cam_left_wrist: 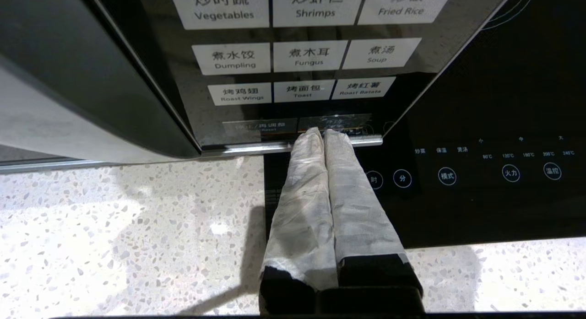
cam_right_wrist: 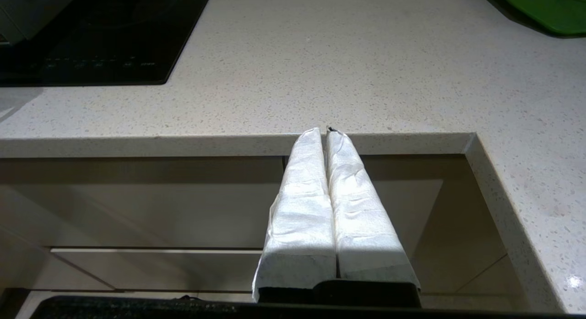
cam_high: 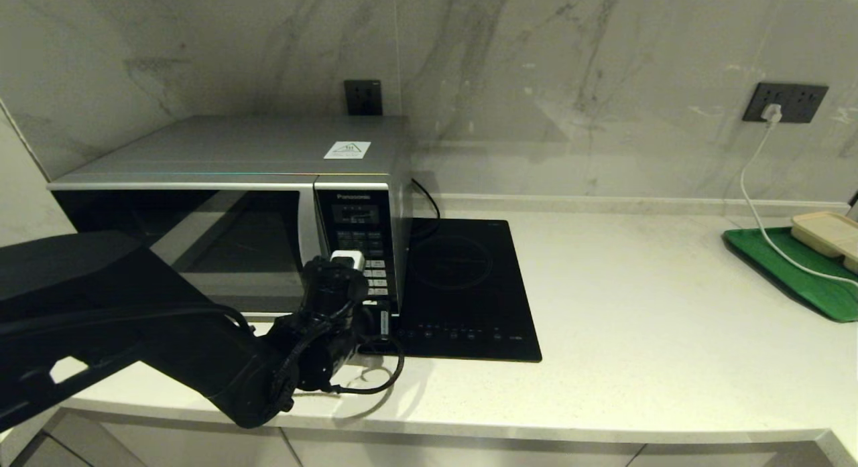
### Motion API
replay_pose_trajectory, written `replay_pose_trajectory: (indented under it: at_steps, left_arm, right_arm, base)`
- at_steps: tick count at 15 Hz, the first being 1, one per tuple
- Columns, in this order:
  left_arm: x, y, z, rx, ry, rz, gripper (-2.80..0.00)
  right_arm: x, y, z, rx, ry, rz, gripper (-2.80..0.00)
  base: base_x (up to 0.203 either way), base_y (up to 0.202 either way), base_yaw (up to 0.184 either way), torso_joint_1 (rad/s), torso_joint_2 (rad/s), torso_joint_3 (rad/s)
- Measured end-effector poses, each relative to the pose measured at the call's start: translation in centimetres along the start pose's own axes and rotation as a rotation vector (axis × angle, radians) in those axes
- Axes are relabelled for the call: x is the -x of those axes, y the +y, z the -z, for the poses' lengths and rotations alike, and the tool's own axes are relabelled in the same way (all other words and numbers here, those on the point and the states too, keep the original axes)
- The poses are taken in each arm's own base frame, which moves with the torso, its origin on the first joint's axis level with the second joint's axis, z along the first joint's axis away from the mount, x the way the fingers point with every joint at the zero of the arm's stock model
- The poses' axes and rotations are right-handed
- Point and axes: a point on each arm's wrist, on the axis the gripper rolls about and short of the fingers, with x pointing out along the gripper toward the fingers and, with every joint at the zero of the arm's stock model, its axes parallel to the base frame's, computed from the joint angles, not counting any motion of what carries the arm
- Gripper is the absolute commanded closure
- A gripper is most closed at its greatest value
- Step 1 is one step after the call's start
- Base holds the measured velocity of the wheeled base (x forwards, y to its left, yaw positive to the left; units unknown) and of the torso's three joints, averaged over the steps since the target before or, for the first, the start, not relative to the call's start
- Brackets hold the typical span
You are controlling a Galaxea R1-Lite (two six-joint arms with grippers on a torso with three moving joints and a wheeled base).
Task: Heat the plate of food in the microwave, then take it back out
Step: Open the microwave oven
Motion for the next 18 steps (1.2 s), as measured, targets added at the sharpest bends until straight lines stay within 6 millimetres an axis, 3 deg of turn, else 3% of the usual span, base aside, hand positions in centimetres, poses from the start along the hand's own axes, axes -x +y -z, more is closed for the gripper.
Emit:
replay_pose_trajectory:
  at_steps: [18]
  left_arm:
    - [-0.22, -0.03, 0.29, -0.002, 0.008, -0.001, 0.00]
  right_arm:
    - [0.00, 0.00, 0.00, 0.000, 0.000, 0.000, 0.00]
  base:
    - [0.000, 0.000, 0.000, 0.000, 0.00, 0.000]
